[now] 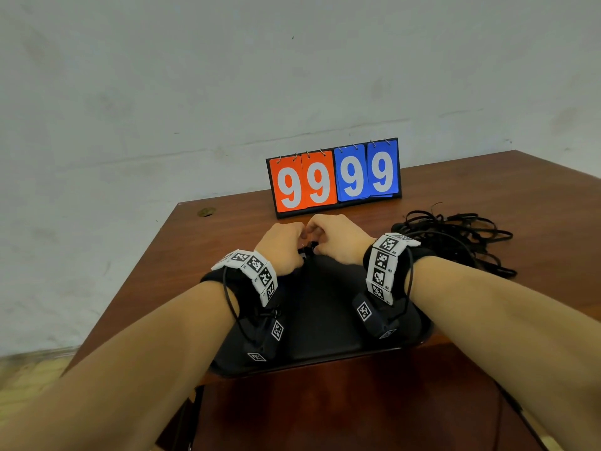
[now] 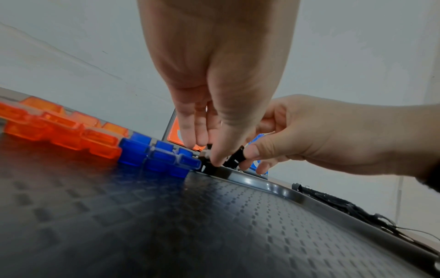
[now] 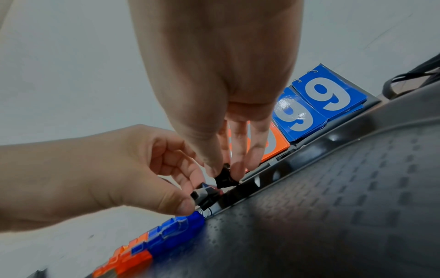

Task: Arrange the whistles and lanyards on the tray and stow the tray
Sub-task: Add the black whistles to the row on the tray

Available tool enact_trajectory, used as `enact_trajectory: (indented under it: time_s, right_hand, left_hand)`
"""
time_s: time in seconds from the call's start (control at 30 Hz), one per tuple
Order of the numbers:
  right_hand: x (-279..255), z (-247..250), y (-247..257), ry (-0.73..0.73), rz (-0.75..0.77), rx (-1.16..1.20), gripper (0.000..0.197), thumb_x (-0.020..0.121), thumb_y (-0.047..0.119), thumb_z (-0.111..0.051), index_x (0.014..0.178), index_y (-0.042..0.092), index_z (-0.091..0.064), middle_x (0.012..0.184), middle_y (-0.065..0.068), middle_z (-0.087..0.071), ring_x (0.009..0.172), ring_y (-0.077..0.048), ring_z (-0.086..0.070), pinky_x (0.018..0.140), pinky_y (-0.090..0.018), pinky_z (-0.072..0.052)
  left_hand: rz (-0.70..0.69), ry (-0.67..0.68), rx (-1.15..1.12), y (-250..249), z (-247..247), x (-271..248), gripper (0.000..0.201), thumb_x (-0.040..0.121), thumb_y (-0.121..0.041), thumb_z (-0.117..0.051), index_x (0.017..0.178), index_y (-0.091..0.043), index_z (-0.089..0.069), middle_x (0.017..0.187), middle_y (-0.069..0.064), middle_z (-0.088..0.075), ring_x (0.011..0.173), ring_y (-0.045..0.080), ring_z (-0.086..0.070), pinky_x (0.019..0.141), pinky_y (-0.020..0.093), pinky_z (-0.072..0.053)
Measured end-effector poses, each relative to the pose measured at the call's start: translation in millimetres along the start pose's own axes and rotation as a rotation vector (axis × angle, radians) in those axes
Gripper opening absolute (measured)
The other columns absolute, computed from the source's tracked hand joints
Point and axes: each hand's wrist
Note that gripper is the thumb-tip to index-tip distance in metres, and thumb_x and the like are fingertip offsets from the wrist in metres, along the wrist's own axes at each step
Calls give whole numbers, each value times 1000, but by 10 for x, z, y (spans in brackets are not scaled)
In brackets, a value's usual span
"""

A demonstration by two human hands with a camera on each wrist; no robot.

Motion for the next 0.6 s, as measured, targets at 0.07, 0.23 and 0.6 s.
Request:
enact_trajectory:
  time_s: [0.07,0.23,0.6]
  right_hand:
    - [-20,11,5,11,6,-8,45,84,10,-74,125,17,-57,118,-1,-66,106,-16,-63,94,-30,-52]
    - [-21,-3,14,71,-6,-91,54,81,16,-78,129,20,-54,117,0,-65,106,-18,-62,92,-30,-51]
    - [12,-23,107,173,5,-229,63,74,19,-82,130,20,-53,118,-1,-62,101,-20,-60,86,-33,-52]
  left_hand:
    - [10,15,18,-5,-1,-8,47,79,-17,-77,123,-14,-58,116,6,-64,100,23,-62,89,38,-55]
    - [25,61,71,-13,-5,-24,51,80,-19,-76,127,-14,-56,116,5,-63,102,22,-62,89,37,-54]
    - [18,142,60,-2,33,-45,45,75,-24,-82,114,-10,-66,107,2,-69,98,22,-66,88,37,-55]
Point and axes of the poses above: each hand's wrist, its own x-axis towards the middle knuckle, its own z-axis out of the back of the hand, y = z × x
